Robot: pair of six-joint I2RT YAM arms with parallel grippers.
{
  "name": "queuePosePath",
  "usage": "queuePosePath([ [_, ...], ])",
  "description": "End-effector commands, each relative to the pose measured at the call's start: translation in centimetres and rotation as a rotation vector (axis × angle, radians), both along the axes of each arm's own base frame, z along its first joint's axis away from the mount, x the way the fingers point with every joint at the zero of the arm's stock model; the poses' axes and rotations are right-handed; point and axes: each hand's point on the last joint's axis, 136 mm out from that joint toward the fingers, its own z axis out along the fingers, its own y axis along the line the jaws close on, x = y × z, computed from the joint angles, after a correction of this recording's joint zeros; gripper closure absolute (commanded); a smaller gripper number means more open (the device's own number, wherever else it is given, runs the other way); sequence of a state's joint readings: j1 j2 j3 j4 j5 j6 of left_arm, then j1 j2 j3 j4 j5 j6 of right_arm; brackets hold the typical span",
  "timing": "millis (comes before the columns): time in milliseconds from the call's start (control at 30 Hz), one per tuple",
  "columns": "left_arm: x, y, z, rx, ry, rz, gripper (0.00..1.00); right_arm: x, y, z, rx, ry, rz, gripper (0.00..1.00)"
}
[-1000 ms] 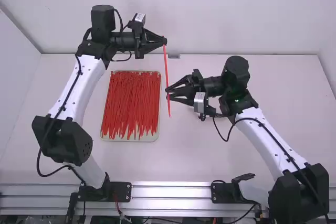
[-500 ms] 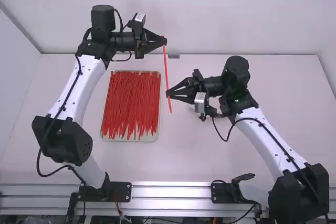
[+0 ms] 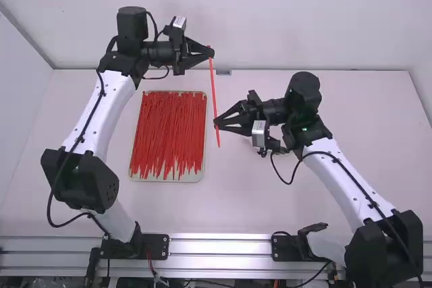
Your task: Fasten the cable tie
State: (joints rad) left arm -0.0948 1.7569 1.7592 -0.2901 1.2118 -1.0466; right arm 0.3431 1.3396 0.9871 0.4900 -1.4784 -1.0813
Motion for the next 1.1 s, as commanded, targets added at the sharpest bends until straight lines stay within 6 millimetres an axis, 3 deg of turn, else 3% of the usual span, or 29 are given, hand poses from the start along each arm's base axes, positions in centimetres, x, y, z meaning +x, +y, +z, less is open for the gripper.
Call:
queuePosePath([
  [0,-0.1,0.6,1.4,0.008,-0.061,0.02,0.98,-0.2,-0.1,0.9,0.008,-0.025,0.021,0.87],
  [133,0.0,0.6,1.3,0.011,-0.059,0.025,0.98,-0.2,-0.1,0.9,0.007,-0.023,0.019,0.89],
  [233,-0.1,0.5,1.2,0.01,-0.058,0.022,0.98,-0.2,-0.1,0.9,0.005,-0.014,0.019,1.0],
  [433,0.2,0.8,1.0,0.02,-0.084,0.03,0.98,-0.1,-0.1,0.6,-0.022,0.077,0.011,1.0],
  [567,0.3,0.8,0.3,0.042,-0.149,0.02,0.98,-0.1,-0.1,0.6,-0.06,0.21,0.012,1.0],
  [867,0.5,0.7,-2.1,0.079,-0.264,-0.007,0.98,0.3,-0.4,0.6,-0.186,0.682,0.0,1.0],
  [933,0.6,0.7,-2.8,0.077,-0.265,-0.006,0.98,1.9,-0.8,0.6,-0.191,0.843,-0.077,1.0],
  [1067,0.7,0.7,-3.6,0.076,-0.259,-0.006,0.98,3.1,-1.0,0.7,-0.174,0.907,-0.137,1.0],
])
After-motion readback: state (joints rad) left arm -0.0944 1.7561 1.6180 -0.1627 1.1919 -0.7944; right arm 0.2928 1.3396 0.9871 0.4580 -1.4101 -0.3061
